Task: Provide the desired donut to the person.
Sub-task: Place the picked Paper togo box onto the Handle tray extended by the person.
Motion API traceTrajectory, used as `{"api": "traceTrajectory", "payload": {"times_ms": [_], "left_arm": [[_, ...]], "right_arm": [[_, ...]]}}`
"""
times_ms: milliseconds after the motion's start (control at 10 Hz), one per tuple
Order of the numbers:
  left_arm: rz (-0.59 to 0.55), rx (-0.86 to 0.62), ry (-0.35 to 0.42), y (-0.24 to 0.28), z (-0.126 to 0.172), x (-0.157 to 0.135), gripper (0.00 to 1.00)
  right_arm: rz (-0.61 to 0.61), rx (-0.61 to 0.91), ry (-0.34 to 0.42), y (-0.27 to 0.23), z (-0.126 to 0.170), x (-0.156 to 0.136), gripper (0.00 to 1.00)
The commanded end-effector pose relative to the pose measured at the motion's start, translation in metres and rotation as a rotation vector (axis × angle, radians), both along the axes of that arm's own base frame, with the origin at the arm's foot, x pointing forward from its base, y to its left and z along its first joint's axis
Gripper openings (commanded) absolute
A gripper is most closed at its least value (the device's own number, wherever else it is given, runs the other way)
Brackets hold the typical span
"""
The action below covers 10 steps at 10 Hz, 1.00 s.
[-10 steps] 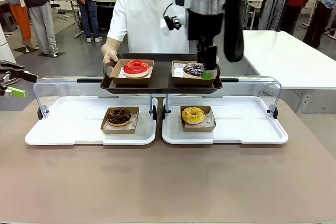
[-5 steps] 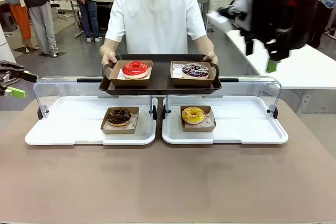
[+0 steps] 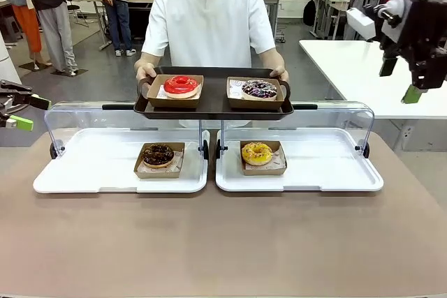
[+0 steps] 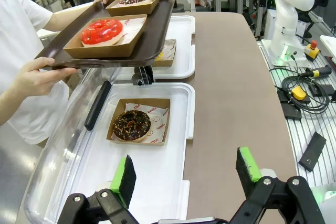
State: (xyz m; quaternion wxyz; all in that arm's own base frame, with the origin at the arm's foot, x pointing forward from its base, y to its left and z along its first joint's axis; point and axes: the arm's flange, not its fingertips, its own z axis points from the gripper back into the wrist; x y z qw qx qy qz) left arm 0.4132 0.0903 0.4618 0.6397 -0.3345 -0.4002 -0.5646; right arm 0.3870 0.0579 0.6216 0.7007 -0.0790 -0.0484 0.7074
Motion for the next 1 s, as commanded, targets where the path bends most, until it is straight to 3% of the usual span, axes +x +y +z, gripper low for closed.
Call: {"api": "traceTrajectory", "payload": {"times_ms": [0,100,200,900], "left_arm": [[0.000,-0.003,-0.003,0.001,0.001,-0.001,1.00],[0.000,-0.003,-0.003,0.001,0.001,-0.001,1.00],[0.000,-0.003,-0.003,0.001,0.001,-0.001,1.00],[0.000,-0.003,-0.003,0.001,0.001,-0.001,1.00]], "right_arm": [[-0.102,0.063,-0.041,-0.007,-0.014,0.013,1.00],[-0.169,0.023,-0.072,-0.008,-0.017,0.030,1.00],[-0.050,0.033,-0.011,-0.013,-0.005,0.007,1.00],[-0.050,0.033,-0.011,-0.013,-0.005,0.007,1.00]]}}
